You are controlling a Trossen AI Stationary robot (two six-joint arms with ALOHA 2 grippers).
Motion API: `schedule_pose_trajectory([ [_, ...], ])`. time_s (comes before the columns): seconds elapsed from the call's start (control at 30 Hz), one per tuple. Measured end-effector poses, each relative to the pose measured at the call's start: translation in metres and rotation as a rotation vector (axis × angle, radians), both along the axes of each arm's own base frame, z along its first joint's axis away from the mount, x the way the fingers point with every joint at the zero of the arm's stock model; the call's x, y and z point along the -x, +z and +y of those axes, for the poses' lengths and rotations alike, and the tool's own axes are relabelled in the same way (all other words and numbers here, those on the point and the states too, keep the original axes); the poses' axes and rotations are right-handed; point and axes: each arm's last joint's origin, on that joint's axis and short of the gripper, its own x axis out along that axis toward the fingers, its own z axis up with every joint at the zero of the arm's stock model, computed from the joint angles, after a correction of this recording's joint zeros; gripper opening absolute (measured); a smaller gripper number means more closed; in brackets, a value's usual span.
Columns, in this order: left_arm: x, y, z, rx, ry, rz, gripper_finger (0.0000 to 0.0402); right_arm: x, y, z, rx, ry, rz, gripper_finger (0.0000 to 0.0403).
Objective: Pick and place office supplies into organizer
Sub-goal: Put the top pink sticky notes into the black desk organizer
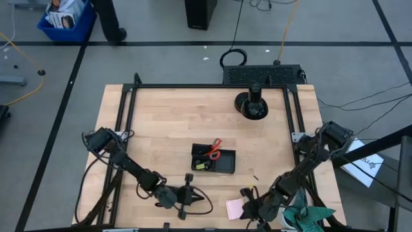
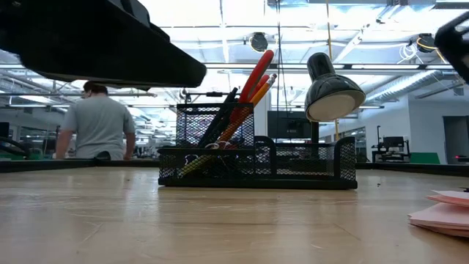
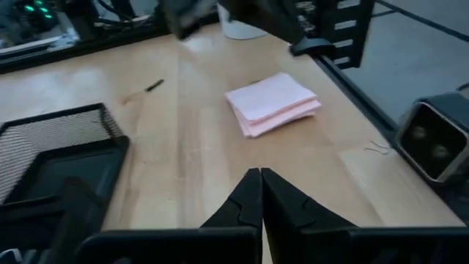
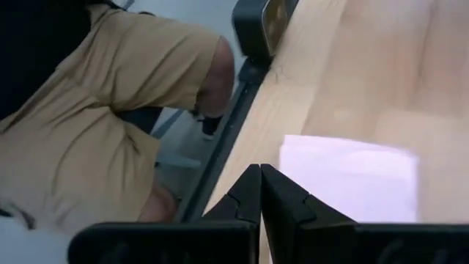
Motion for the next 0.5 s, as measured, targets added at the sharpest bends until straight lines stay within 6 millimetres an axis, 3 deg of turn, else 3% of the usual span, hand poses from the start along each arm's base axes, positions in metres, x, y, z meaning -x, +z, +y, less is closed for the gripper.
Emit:
schedule_pose_trajectory([
  [0.27, -0.001, 0.001, 0.001, -0.001, 0.041, -0.017, 0.0020, -0.004, -0.025, 0.007, -0.041, 0.030, 0.070, 0.0000],
  [0.5, -0.001, 0.002, 0.001, 0.008, 0.041, -0.025, 0.0003, -0.005, -0.030, 0.007, -0.025, 0.030, 0.080, 0.0000],
])
